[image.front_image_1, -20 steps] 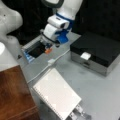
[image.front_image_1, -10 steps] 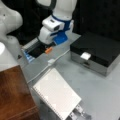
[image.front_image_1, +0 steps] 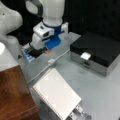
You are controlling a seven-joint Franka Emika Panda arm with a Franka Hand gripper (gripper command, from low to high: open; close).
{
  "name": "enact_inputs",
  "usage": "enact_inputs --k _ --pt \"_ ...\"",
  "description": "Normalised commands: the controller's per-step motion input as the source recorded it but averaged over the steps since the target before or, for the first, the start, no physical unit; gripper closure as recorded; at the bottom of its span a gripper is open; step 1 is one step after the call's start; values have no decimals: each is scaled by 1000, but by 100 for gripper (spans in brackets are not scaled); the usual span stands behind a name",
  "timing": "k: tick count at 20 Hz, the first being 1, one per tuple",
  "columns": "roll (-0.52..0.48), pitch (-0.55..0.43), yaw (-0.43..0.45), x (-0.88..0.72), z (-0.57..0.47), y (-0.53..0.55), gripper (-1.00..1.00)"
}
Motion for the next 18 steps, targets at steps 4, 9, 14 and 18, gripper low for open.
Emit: enact_inputs --k 4,9,14,18 --pt "170 -314 54 -499 -175 77 -100" --pt "145 -278 113 -424 -179 57 -100" --pt "195 -259 206 -313 -212 12 -100" --pt "248 -122 242 -224 -136 19 -100"
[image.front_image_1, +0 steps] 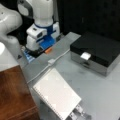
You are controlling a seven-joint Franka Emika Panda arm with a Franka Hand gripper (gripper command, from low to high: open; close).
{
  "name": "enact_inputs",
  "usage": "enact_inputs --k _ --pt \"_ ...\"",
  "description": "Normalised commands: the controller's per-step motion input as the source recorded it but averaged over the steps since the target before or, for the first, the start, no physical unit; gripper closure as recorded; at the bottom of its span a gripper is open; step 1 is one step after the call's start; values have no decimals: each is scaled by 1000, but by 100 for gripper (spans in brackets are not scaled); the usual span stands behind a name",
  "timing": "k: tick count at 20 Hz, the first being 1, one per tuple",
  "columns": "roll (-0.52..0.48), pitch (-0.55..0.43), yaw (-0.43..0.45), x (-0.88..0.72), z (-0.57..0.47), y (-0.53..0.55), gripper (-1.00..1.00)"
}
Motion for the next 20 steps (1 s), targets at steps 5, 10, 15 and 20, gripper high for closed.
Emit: enact_inputs --k 5,10,15,20 --pt "260 -106 145 -200 -105 -15 -100" --pt "259 -90 -1 -224 -95 -13 -100" --pt "237 -107 -62 -263 -104 -2 -100" --pt "162 -124 -101 -257 -127 61 100"
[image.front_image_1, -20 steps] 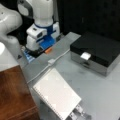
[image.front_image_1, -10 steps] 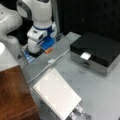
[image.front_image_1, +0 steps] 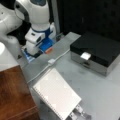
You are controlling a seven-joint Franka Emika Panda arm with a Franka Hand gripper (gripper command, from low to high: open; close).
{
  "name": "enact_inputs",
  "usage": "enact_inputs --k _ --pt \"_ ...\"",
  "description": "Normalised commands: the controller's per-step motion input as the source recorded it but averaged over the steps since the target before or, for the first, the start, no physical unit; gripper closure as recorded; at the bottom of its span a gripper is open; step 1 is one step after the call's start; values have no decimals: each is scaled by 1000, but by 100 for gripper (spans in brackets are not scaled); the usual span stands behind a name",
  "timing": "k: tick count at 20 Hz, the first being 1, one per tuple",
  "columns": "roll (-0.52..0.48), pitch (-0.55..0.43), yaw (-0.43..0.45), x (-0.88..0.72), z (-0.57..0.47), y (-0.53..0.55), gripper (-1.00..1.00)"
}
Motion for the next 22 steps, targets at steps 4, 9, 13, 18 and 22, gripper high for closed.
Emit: enact_inputs --k 4,9,13,18,22 --pt "113 -161 -127 -196 -137 152 100" --pt "74 -195 -148 -167 -195 193 100" --pt "5 -217 -160 -169 -240 209 100" --pt "-28 -217 -155 -166 -240 242 100" --pt "-9 -253 -131 -179 -317 230 100"
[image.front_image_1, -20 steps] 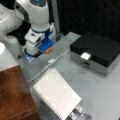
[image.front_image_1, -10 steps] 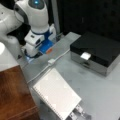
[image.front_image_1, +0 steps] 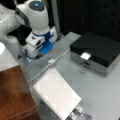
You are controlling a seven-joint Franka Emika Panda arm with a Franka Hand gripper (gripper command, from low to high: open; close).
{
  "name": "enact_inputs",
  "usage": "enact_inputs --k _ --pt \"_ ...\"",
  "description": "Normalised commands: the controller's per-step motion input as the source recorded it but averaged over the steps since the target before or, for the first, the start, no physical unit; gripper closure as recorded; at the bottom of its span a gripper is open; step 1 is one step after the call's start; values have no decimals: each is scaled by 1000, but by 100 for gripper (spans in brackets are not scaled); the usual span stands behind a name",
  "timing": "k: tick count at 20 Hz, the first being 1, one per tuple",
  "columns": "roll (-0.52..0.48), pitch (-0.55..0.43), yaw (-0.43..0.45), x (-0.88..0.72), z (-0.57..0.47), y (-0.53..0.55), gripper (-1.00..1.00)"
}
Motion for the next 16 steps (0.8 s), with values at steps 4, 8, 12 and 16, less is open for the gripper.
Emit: enact_inputs --k 4,8,12,16 --pt "9 -280 -102 -241 -405 151 100" --pt "33 -311 -83 -294 -415 72 100" --pt "57 -316 -71 -345 -333 9 100" --pt "73 -317 -64 -373 -268 -27 100"
